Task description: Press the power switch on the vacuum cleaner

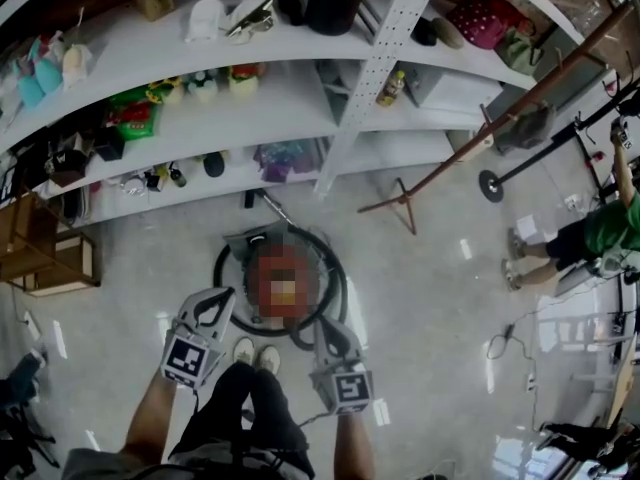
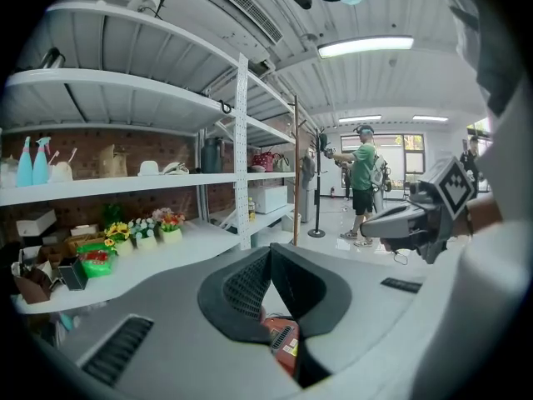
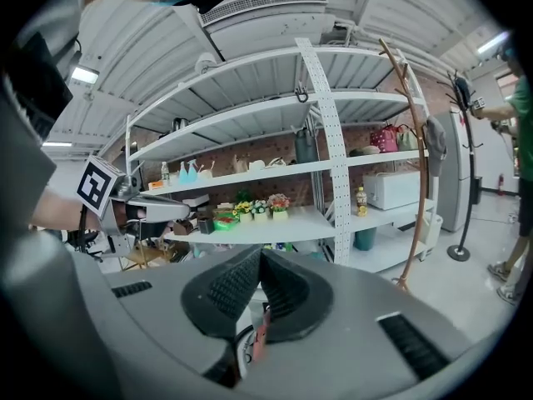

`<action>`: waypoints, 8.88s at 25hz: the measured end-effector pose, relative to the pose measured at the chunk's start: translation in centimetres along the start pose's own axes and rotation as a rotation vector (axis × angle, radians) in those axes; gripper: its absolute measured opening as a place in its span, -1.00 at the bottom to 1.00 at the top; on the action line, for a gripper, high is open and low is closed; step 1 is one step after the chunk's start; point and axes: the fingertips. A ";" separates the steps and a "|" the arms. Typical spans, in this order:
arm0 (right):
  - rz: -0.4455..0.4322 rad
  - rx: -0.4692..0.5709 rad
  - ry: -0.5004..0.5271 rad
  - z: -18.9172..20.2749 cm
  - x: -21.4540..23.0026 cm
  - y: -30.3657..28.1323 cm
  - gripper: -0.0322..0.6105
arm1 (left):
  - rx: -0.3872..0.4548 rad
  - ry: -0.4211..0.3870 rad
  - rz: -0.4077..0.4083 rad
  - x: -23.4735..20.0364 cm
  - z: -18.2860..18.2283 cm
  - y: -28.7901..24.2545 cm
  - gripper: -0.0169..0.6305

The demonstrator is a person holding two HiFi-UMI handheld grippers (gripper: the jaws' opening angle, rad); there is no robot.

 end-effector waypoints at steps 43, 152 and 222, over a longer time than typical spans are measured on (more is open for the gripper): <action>-0.055 -0.052 -0.081 22.0 1.4 -8.8 -0.86 | -0.111 0.043 0.114 2.8 23.1 -6.9 -0.92; -0.009 -0.127 0.035 43.5 7.6 -18.5 -0.86 | -0.145 0.054 0.133 4.4 32.6 -7.3 -0.92; -0.023 -0.043 -0.039 27.8 2.9 -12.4 -0.87 | -0.086 0.117 0.122 4.1 20.5 -5.1 -0.92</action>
Point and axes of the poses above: the fingertips, and each gripper's own axes: y backward along the fingers, x to its right, z out of its underside, and after that the axes turned 4 degrees about x, right-handed
